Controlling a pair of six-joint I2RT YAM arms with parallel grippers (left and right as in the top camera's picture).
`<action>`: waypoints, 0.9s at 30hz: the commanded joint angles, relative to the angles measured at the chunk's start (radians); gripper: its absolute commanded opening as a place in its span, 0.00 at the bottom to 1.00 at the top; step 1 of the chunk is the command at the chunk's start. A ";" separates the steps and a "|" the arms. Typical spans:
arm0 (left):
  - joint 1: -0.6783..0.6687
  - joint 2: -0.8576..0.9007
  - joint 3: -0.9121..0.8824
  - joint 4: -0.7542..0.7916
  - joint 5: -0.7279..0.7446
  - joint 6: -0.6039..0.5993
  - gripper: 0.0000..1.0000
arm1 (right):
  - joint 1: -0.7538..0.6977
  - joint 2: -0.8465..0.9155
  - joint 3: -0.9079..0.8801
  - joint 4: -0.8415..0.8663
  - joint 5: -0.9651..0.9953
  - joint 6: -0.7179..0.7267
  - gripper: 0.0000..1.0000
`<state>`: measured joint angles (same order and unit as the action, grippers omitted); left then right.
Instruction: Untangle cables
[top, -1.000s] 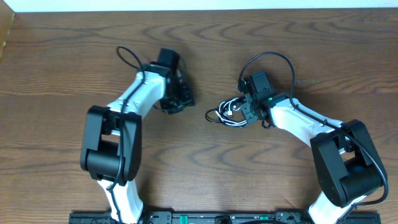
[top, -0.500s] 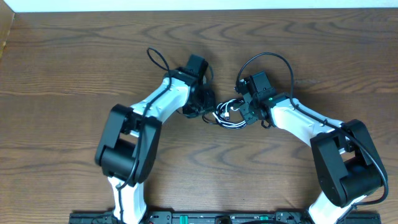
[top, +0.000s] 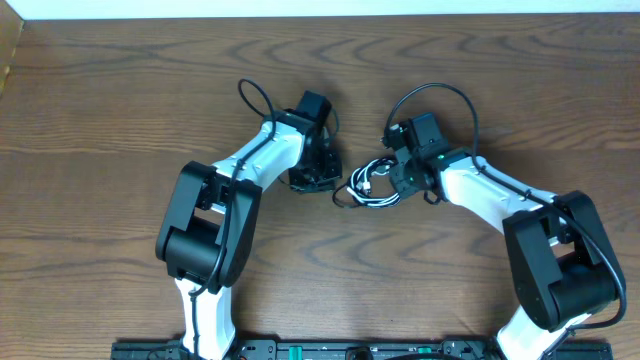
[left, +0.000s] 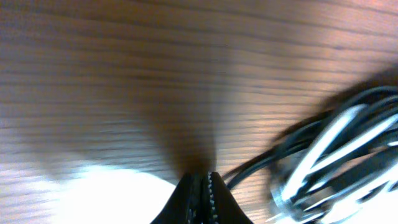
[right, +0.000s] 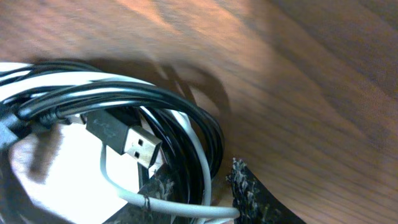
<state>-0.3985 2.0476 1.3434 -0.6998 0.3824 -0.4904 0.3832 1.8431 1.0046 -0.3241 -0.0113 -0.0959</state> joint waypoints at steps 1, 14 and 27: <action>0.025 -0.015 -0.010 -0.032 -0.177 0.023 0.08 | -0.029 0.027 -0.021 -0.008 0.019 -0.010 0.27; 0.029 -0.072 0.014 0.079 0.115 -0.017 0.47 | -0.036 0.027 -0.021 0.008 -0.142 -0.011 0.28; -0.044 0.012 -0.001 0.072 0.110 -0.023 0.46 | -0.036 0.027 -0.021 0.006 -0.142 -0.010 0.29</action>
<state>-0.4274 2.0151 1.3437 -0.6205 0.4816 -0.5014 0.3500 1.8442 1.0019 -0.3122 -0.1284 -0.0967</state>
